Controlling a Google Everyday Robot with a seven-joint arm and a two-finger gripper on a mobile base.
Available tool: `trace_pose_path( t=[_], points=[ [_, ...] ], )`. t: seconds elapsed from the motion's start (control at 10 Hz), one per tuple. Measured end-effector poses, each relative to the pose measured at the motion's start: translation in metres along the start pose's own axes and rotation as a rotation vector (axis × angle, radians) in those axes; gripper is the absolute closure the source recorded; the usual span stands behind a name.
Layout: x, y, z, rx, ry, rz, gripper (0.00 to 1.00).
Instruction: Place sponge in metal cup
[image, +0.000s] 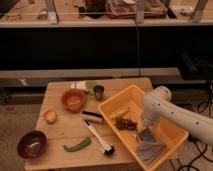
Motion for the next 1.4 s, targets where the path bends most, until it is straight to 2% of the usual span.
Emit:
trace_pose_path(
  t=[1.4],
  points=[
    [-0.005,-0.011,0.036,0.001,-0.035,-0.031,0.41]
  ],
)
